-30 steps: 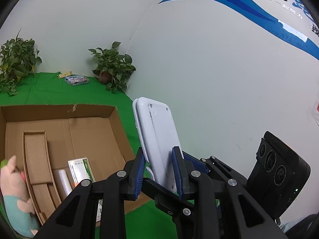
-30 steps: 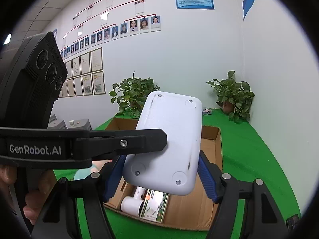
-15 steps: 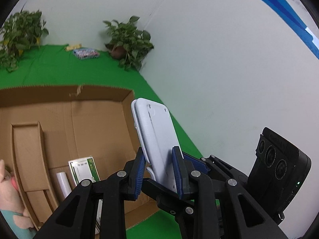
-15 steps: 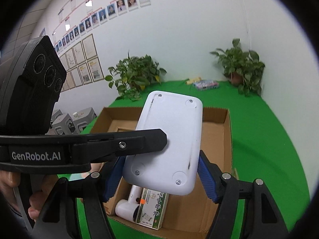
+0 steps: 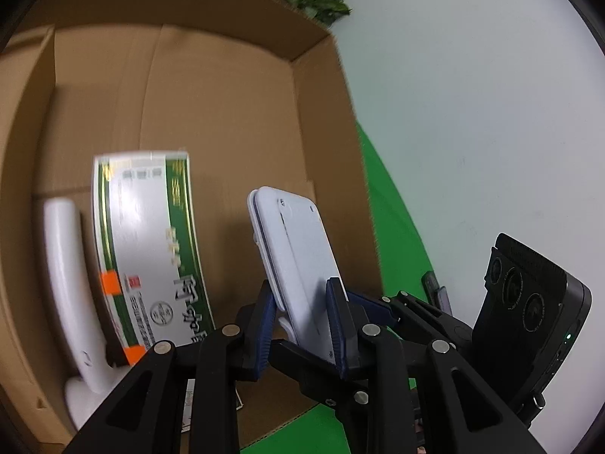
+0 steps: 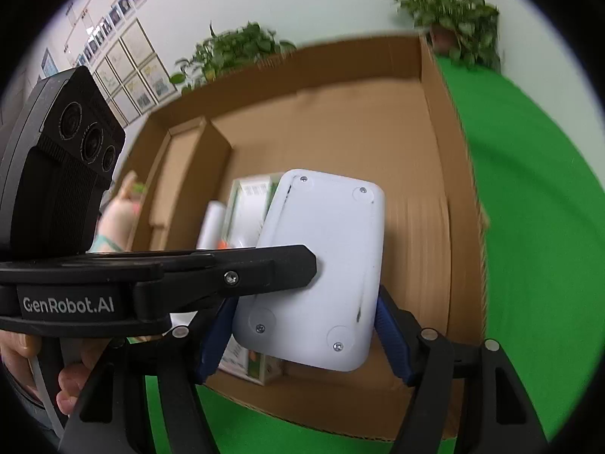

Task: Organize objects
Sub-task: 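Lift the white case and carry it into the box, then lower the white case beside the medicine box and open the right tool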

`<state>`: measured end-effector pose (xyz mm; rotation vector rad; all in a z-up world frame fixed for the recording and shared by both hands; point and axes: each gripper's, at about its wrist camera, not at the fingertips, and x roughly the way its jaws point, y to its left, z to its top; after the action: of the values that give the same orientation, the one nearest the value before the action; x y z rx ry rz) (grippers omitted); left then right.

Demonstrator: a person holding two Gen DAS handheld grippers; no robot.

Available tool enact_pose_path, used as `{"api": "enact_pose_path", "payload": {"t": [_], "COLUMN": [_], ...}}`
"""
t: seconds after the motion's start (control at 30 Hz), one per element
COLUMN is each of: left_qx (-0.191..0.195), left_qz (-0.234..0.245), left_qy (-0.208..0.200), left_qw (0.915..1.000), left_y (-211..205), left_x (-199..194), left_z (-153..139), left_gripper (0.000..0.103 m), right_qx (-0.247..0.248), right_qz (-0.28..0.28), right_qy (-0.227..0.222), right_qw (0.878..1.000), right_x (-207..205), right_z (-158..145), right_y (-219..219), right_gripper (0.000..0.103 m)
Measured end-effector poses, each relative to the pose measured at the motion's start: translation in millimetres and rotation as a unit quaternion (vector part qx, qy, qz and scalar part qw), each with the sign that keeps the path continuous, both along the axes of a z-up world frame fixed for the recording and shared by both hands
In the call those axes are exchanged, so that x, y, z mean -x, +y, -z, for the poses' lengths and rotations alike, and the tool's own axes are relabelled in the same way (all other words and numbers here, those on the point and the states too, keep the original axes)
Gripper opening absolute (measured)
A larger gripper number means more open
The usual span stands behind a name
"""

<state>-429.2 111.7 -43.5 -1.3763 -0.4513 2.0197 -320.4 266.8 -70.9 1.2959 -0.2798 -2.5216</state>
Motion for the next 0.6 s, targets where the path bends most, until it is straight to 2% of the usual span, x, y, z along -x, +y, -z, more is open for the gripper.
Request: {"api": "enact_pose_path", "payload": {"t": [0.43, 0.5, 0.6], "left_qx": [0.047, 0.045, 0.048], "left_qz": [-0.018, -0.022, -0.025], "left_qy": [-0.022, -0.026, -0.023], "left_qw": [0.9985, 0.9984, 0.9982], "left_y": [7, 6, 5], "left_x": [-23, -25, -28], "left_z": [36, 40, 41], "left_gripper": [0.024, 0.024, 0.024], "right_qx": [0.014, 0.001, 0.016], "right_qz": [-0.028, -0.033, -0.033], "right_qy": [-0.060, -0.063, -0.074], "right_qw": [0.998, 0.997, 0.997], "right_x": [-6, -7, -7], "right_z": [33, 34, 36], "right_y": [2, -1, 0], "right_gripper": [0.069, 0.069, 0.069]}}
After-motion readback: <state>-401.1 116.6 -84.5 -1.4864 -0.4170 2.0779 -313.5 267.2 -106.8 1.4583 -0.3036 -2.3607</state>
